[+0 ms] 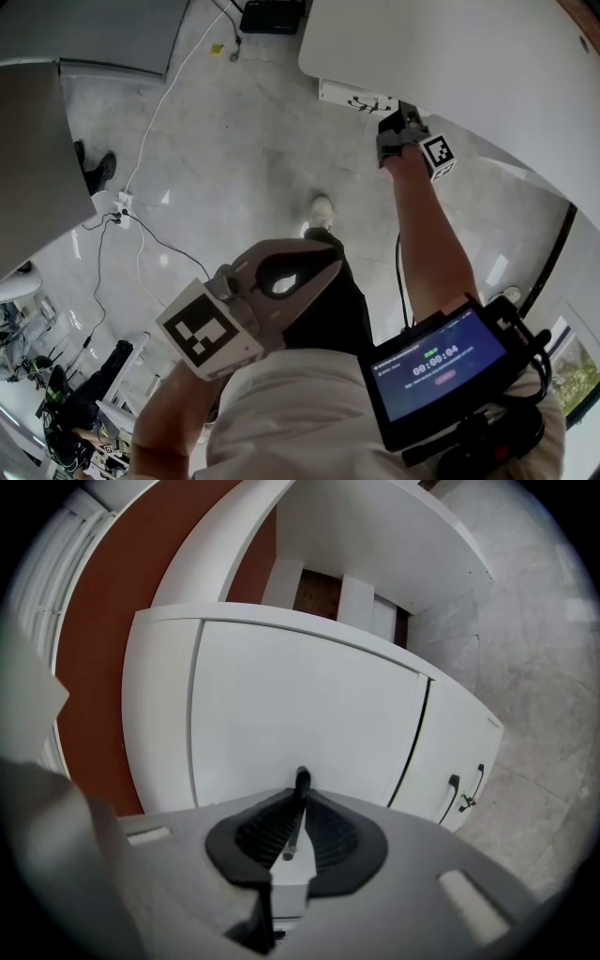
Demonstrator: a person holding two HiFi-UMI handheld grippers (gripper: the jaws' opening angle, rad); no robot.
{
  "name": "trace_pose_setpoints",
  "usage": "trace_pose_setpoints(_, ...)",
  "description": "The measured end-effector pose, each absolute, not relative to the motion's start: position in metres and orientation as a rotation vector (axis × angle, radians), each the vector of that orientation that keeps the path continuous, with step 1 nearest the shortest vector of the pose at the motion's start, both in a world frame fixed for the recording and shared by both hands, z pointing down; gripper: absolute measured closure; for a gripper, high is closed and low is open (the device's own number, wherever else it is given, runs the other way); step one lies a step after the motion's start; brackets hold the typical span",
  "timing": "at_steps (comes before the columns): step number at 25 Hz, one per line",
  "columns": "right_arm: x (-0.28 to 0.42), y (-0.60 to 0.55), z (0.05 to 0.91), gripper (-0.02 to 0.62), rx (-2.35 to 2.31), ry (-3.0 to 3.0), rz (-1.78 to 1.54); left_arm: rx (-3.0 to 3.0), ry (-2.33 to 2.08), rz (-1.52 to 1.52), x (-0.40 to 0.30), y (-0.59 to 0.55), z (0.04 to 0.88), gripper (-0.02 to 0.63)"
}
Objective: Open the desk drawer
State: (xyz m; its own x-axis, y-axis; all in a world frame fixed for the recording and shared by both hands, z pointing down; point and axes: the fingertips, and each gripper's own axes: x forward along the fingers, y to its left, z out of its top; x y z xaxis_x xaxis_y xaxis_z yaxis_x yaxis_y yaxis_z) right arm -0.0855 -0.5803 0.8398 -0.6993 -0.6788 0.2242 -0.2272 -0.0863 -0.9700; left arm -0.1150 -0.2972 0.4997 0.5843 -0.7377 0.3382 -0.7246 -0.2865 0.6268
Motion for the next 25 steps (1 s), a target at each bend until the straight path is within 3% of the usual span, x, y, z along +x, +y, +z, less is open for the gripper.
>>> trace_pose_setpoints(25,-0.048,-0.479,0.833,0.565,-1.042,1.819,-1.918,2.087,-1.094,-0.051,-0.091,-0.246,0.473,0.589)
